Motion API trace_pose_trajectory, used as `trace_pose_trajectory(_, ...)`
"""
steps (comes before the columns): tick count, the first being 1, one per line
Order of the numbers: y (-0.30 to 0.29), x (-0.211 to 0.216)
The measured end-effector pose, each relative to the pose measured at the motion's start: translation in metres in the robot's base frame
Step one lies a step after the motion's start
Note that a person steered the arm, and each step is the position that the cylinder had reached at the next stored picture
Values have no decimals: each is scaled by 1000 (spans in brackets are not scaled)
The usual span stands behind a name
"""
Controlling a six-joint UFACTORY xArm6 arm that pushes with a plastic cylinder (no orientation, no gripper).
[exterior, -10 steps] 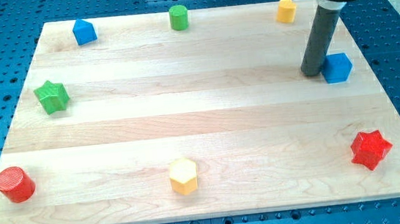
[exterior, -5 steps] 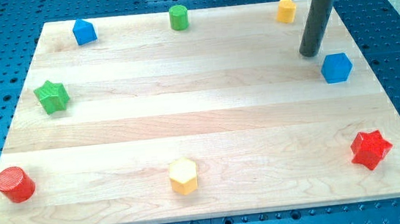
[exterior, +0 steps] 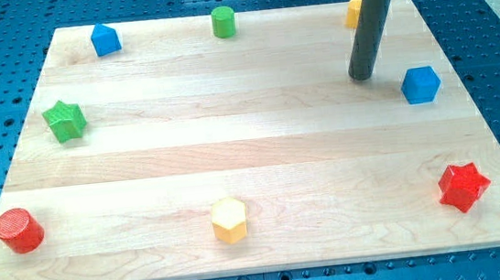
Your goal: Move the cube to downwards
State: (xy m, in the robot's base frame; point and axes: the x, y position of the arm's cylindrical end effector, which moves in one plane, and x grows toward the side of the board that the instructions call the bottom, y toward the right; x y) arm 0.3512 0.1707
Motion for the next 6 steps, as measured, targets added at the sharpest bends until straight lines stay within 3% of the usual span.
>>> trace_pose_trajectory(2,37,-23)
trace_pose_trajectory(3,102,-23)
trace_pose_trajectory(4,136,8)
trace_pose_trajectory(5,129,48)
trace_pose_trajectory(6,117,46)
